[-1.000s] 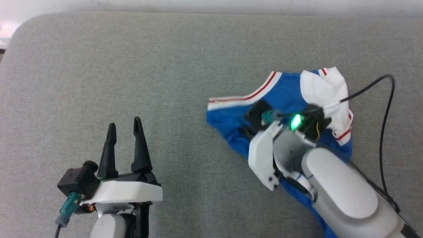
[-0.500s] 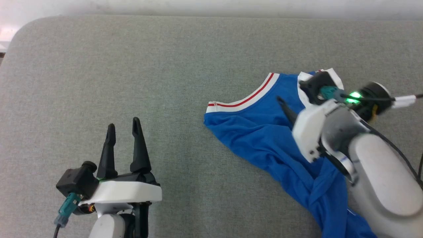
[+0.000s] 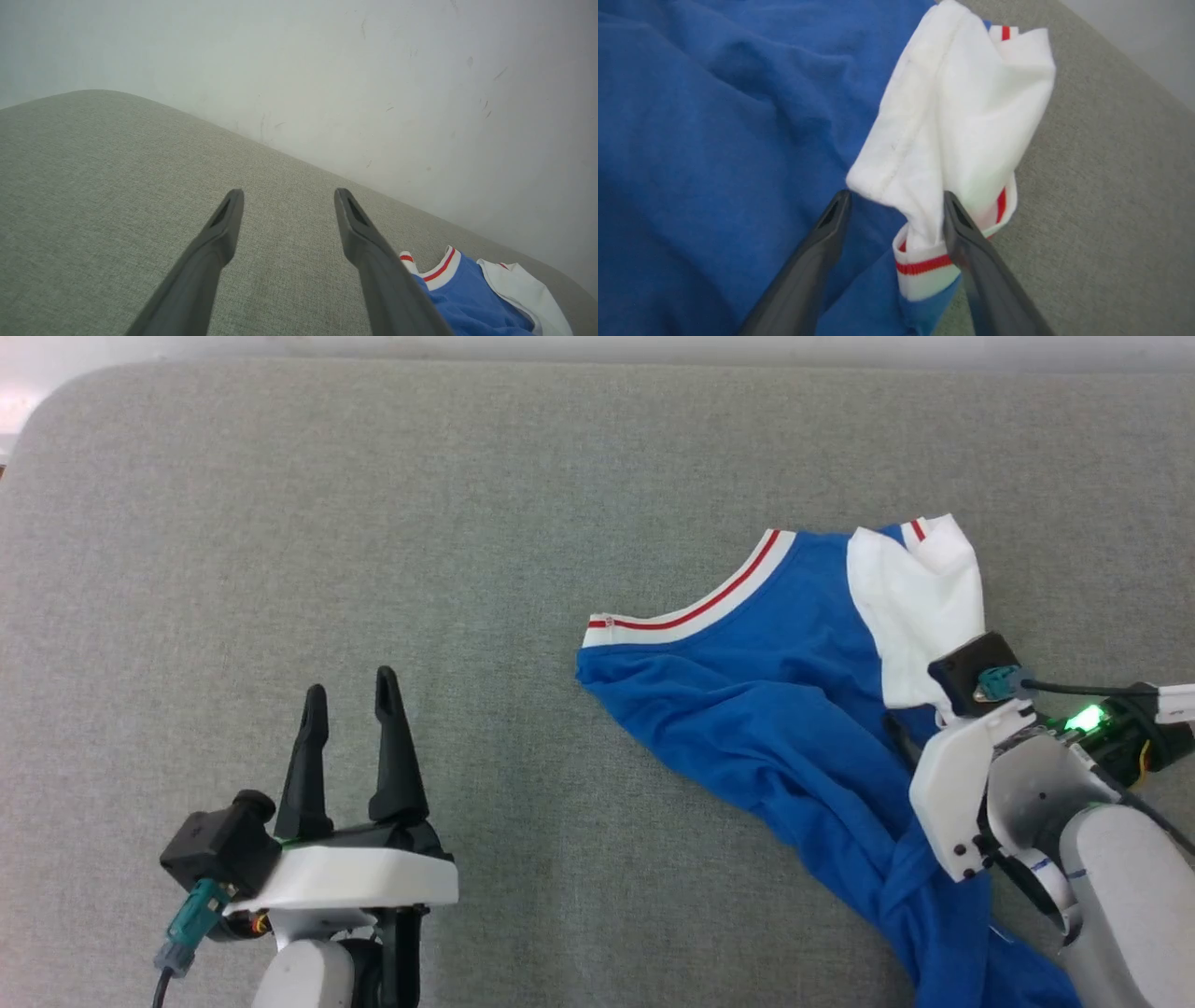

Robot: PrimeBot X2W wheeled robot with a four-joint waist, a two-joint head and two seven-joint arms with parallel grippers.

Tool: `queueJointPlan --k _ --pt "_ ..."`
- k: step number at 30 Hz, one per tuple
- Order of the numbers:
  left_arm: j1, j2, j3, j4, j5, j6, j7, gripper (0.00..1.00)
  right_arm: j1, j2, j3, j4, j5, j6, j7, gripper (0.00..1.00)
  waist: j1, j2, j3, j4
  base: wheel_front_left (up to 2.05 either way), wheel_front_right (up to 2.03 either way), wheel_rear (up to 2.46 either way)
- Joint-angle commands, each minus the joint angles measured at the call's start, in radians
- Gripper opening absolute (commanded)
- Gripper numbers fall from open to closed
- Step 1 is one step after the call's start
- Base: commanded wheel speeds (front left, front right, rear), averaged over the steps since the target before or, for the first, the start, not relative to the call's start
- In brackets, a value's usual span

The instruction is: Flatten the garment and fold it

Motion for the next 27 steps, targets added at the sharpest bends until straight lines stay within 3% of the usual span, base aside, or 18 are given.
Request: queueJointPlan --k 1,2,4,11,16,25,26,27 --pt "-0.017 -0.001 0.003 0.003 0.005 -0.004 -0.005 1.0 0.004 0.007 0.005 0.019 -0.006 -0.001 -0.007 0.79 0.0 0.0 0.002 0.001 0.0 0.0 0.0" --pt "-0.018 -0.001 0.003 0.004 0.006 -0.005 -0.005 1.0 0.003 0.014 0.002 0.027 -0.006 -0.001 -0.012 0.5 0.0 0.0 0.001 0.001 0.0 0.0 0.0" --pt "-0.017 -0.001 0.004 0.006 0.008 -0.005 -0.005 1.0 -0.003 0.018 0.008 0.033 -0.014 -0.001 -0.026 0.0 0.0 0.0 -0.004 0.0 0.0 0.0 0.0" --pt "0.0 -0.001 0.013 0.009 0.012 -0.003 -0.005 1.0 -0.02 0.031 -0.025 0.014 -0.019 -0.001 -0.091 0.0 0.0 0.0 -0.026 -0.022 0.0 0.0 0.0" --pt "0.009 -0.001 0.009 0.009 0.012 -0.003 -0.005 1.0 -0.021 0.056 -0.118 -0.017 0.001 -0.001 -0.137 0.0 0.0 0.0 -0.043 -0.049 0.0 0.0 0.0" --pt "0.006 -0.001 0.006 0.003 0.027 -0.006 -0.005 1.0 0.129 0.155 -0.576 -0.004 -0.013 -0.001 -0.191 0.0 0.0 0.0 -0.016 -0.061 0.0 0.0 0.0" --pt "0.007 -0.001 0.008 0.003 0.03 -0.007 -0.005 1.0 0.147 0.174 -0.629 0.012 -0.022 -0.001 -0.197 0.04 0.0 0.0 -0.011 -0.062 0.0 0.0 0.0" --pt "0.007 -0.001 0.01 0.003 0.032 -0.008 -0.005 1.0 0.16 0.194 -0.677 0.03 -0.034 -0.001 -0.204 0.4 0.0 0.0 -0.006 -0.064 0.0 0.0 0.0"
